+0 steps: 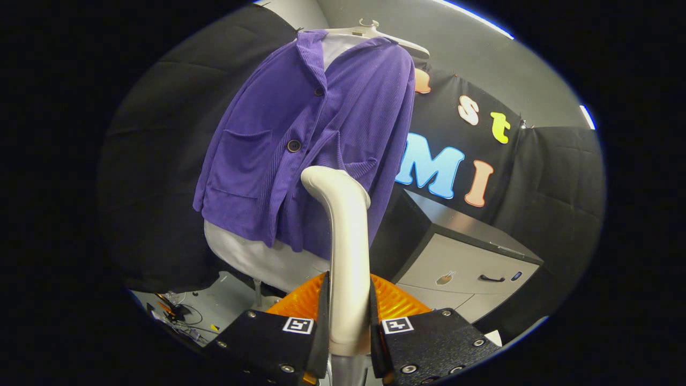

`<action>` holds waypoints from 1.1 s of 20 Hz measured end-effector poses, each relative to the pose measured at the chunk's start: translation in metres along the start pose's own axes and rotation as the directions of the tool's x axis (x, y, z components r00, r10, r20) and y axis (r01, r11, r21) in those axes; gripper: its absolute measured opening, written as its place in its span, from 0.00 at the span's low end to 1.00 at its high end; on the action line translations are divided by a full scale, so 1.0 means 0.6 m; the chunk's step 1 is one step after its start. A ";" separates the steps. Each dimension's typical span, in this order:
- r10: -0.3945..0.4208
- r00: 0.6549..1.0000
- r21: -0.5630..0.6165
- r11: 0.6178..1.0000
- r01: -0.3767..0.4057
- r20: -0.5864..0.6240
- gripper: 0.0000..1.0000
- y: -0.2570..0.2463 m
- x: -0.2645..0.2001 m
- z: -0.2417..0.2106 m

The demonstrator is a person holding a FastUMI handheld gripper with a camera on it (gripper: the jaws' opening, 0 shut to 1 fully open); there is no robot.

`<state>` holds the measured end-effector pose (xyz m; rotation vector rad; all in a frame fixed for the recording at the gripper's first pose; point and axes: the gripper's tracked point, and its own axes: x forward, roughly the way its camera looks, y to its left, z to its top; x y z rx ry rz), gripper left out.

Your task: Iron the clothes twice with a garment steamer, once on the left side and once on the right side.

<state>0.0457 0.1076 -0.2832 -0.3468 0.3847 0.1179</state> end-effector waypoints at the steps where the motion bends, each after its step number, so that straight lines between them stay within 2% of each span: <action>1: 0.005 1.000 -0.003 1.000 -0.005 -0.024 0.32 0.005 -0.002 -0.016; 7: 0.077 0.981 0.025 0.997 -0.074 -0.177 0.32 0.033 -0.031 -0.113; 12: 0.089 0.972 0.051 0.995 -0.080 -0.219 0.32 0.030 -0.073 -0.145; 17: 0.130 0.979 0.061 0.991 -0.122 -0.156 0.32 0.037 -0.106 -0.079; 22: 0.193 0.981 0.048 0.980 -0.193 -0.005 0.32 0.059 -0.126 0.064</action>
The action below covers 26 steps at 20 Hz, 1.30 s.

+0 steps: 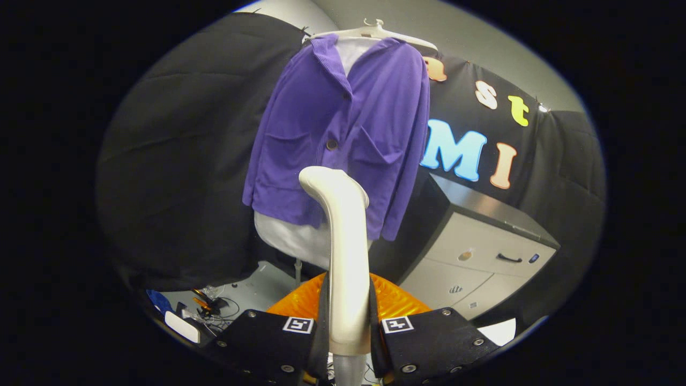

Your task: Iron the clothes twice with a garment steamer, once on the left side and once on the right side.

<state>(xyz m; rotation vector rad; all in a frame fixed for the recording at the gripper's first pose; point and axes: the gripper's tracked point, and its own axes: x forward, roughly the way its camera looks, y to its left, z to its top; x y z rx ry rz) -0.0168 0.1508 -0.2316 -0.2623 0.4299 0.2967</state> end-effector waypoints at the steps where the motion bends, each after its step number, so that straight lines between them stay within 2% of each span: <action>1: 0.012 0.999 -0.004 1.000 -0.012 0.037 0.32 0.006 0.000 0.033; 5: 0.043 0.983 -0.026 0.999 -0.039 0.180 0.32 0.021 0.002 0.165; 9: 0.064 0.941 -0.064 0.997 -0.045 0.332 0.32 0.041 0.002 0.293; 12: 0.055 0.899 -0.083 0.996 -0.021 0.434 0.32 0.048 0.004 0.379; 19: 0.004 0.818 -0.087 0.995 0.056 0.575 0.32 0.055 0.029 0.512; 26: -0.012 0.835 -0.113 0.990 0.090 0.551 0.32 0.067 0.102 0.525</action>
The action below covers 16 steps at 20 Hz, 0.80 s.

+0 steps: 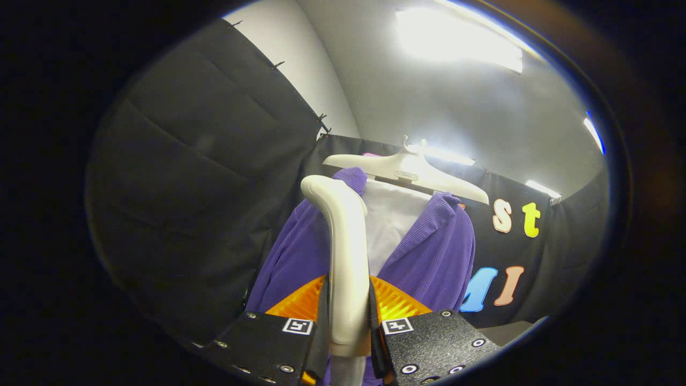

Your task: Iron the clothes twice with a garment steamer, once on the left side and once on the right side.

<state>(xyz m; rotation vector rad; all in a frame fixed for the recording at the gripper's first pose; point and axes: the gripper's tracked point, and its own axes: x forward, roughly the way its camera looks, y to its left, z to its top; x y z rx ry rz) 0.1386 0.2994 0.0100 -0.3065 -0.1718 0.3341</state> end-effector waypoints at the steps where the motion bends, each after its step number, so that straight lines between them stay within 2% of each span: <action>1: 0.003 1.000 0.001 1.000 -0.003 -0.011 0.32 0.000 0.002 -0.008; 16: 0.044 0.994 -0.065 0.997 -0.050 -0.096 0.32 0.063 -0.043 -0.126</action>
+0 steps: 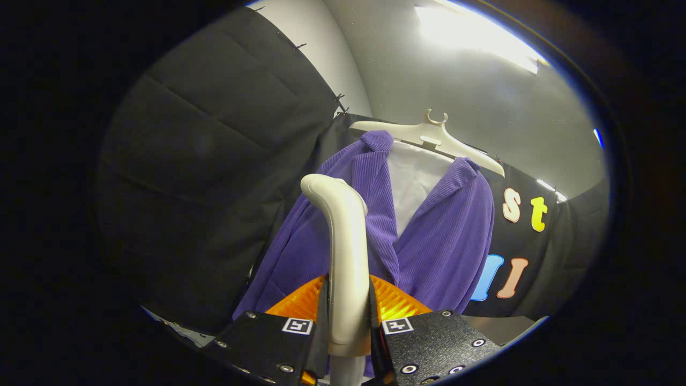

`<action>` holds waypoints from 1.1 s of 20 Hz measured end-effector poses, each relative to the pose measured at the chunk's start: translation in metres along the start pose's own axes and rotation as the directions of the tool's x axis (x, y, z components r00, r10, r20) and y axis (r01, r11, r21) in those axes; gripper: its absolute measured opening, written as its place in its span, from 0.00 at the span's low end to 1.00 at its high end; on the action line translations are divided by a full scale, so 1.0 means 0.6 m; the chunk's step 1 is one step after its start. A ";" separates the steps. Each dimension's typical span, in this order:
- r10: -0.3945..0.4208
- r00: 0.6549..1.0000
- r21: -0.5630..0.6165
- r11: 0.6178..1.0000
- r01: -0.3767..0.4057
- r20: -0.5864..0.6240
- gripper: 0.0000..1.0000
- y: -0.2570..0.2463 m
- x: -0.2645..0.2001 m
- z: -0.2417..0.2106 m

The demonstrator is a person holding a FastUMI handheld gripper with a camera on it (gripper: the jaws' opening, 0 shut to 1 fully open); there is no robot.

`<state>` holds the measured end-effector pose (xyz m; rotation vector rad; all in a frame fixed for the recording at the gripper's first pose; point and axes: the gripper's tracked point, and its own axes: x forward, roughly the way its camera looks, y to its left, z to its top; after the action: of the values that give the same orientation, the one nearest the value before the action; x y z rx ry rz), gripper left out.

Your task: Iron the clothes twice with a garment steamer, once on the left side and once on the right side.

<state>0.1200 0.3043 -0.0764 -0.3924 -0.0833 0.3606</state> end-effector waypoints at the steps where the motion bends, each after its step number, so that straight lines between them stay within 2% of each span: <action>1: -0.002 1.000 -0.015 1.000 0.002 -0.003 0.32 0.003 -0.005 -0.009; 5: 0.035 0.996 -0.041 0.998 -0.039 -0.081 0.32 0.032 -0.017 -0.067; 12: 0.051 0.987 -0.129 0.989 -0.070 -0.151 0.32 0.066 -0.048 -0.136; 22: 0.084 0.959 -0.137 0.983 -0.125 -0.270 0.33 0.114 -0.108 -0.244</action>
<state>0.0588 0.2872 -0.2386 -0.5955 0.1715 0.4052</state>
